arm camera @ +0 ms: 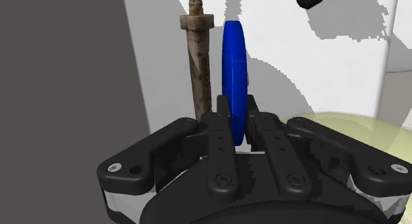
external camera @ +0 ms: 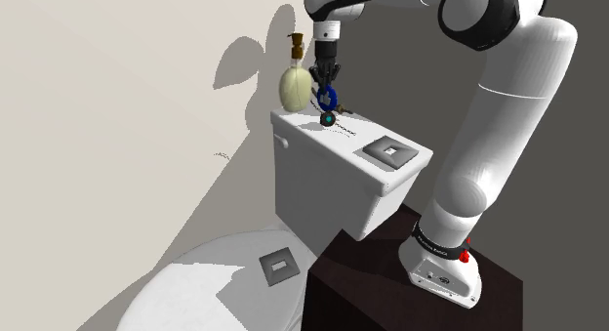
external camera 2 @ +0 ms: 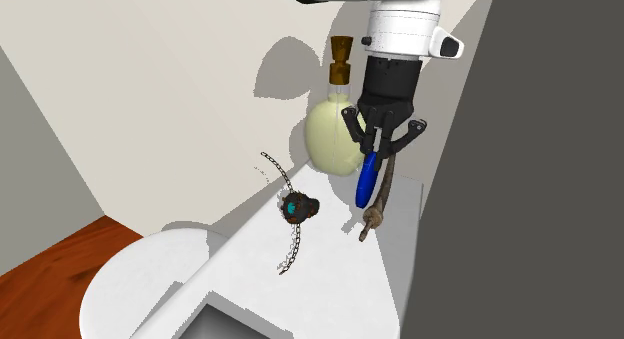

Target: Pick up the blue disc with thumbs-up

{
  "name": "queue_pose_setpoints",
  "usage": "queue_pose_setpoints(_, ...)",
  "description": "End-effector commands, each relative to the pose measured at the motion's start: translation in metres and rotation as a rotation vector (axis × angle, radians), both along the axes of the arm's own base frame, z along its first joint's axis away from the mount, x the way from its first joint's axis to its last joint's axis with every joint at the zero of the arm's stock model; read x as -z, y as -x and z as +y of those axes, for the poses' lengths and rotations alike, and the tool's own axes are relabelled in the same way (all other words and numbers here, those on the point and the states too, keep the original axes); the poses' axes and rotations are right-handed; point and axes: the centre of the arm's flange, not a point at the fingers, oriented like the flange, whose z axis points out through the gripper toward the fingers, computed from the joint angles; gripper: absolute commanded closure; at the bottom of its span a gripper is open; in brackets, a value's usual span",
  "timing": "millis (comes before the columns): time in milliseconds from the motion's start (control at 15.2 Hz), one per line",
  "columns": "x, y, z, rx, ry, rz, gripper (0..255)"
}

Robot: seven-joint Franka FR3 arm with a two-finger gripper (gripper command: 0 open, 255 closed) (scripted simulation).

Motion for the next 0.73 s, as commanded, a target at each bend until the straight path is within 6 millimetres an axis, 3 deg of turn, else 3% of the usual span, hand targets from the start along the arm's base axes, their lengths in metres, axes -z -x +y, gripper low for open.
queue_pose_setpoints(0, 0.001, 0.0, 0.0, 0.0, -0.001, 0.002, 255)
queue_pose_setpoints(330, 0.001, 0.0, 0.002, 0.0, -0.001, 0.002, 255)
queue_pose_setpoints(660, -0.025, 0.0, 0.002, 0.0, -0.001, 0.002, 255)
